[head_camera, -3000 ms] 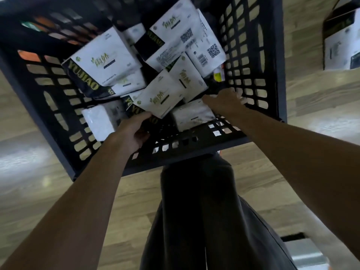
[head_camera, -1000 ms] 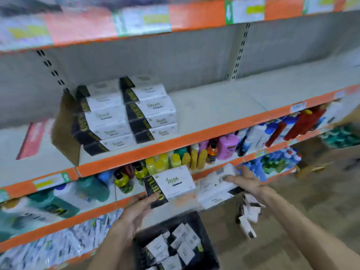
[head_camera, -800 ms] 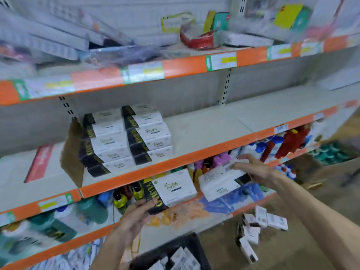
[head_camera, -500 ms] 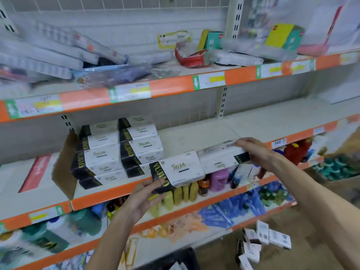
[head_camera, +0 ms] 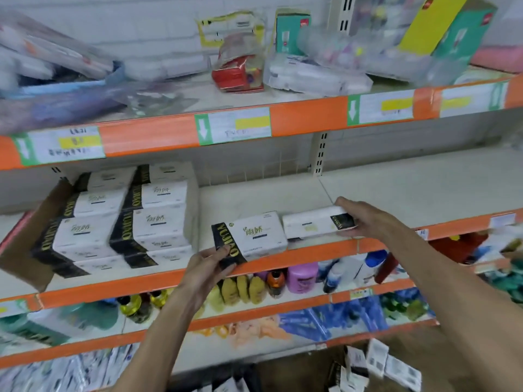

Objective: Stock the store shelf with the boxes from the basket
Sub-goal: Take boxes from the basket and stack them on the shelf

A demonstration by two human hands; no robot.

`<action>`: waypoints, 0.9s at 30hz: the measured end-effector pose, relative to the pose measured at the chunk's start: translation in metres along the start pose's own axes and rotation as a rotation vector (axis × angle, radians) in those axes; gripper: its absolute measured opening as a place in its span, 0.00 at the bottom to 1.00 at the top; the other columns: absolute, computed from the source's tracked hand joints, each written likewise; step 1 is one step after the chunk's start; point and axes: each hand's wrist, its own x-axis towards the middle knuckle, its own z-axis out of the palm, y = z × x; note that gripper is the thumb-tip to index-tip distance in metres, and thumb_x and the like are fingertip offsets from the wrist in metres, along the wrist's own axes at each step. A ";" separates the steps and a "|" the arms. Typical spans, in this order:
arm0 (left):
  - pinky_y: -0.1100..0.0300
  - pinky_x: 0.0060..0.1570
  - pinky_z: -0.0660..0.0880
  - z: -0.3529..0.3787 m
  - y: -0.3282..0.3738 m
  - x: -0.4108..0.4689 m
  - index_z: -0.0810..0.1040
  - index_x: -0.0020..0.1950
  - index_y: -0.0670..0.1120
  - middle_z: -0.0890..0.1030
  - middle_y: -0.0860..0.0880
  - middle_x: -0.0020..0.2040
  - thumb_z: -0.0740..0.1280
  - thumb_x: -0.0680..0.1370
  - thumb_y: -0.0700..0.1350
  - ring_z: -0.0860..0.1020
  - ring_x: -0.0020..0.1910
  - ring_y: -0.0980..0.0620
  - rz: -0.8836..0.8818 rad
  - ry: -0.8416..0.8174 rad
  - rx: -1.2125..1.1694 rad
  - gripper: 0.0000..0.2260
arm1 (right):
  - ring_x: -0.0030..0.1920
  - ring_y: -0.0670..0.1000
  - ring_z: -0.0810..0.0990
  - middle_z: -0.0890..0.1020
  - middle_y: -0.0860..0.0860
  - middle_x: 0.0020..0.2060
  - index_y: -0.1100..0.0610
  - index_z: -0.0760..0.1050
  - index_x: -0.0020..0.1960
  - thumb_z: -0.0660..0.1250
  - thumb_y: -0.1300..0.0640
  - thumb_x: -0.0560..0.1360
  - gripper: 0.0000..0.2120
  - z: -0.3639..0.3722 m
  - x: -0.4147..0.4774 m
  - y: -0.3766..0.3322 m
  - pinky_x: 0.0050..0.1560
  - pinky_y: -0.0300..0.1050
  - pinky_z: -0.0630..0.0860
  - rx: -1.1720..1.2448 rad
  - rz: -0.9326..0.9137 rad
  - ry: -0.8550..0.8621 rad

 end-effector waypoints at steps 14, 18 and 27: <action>0.57 0.39 0.77 0.031 0.006 0.032 0.79 0.53 0.37 0.80 0.41 0.47 0.60 0.80 0.33 0.77 0.47 0.44 0.238 0.334 0.371 0.08 | 0.38 0.53 0.81 0.81 0.59 0.35 0.62 0.76 0.45 0.40 0.26 0.73 0.43 -0.019 0.034 -0.026 0.40 0.43 0.78 -0.389 -0.040 -0.026; 0.55 0.45 0.71 0.028 0.004 0.031 0.80 0.44 0.44 0.82 0.42 0.45 0.62 0.78 0.34 0.77 0.44 0.45 0.307 0.315 0.529 0.09 | 0.49 0.54 0.80 0.81 0.54 0.46 0.59 0.77 0.54 0.50 0.34 0.79 0.31 -0.019 0.046 -0.009 0.48 0.47 0.79 -0.467 -0.351 0.011; 0.57 0.47 0.71 0.020 -0.007 0.042 0.76 0.59 0.40 0.81 0.42 0.54 0.67 0.78 0.42 0.79 0.54 0.44 0.296 0.415 0.489 0.12 | 0.52 0.40 0.75 0.76 0.43 0.55 0.45 0.65 0.63 0.63 0.38 0.76 0.20 0.010 0.047 0.032 0.47 0.35 0.68 -0.270 -0.501 -0.054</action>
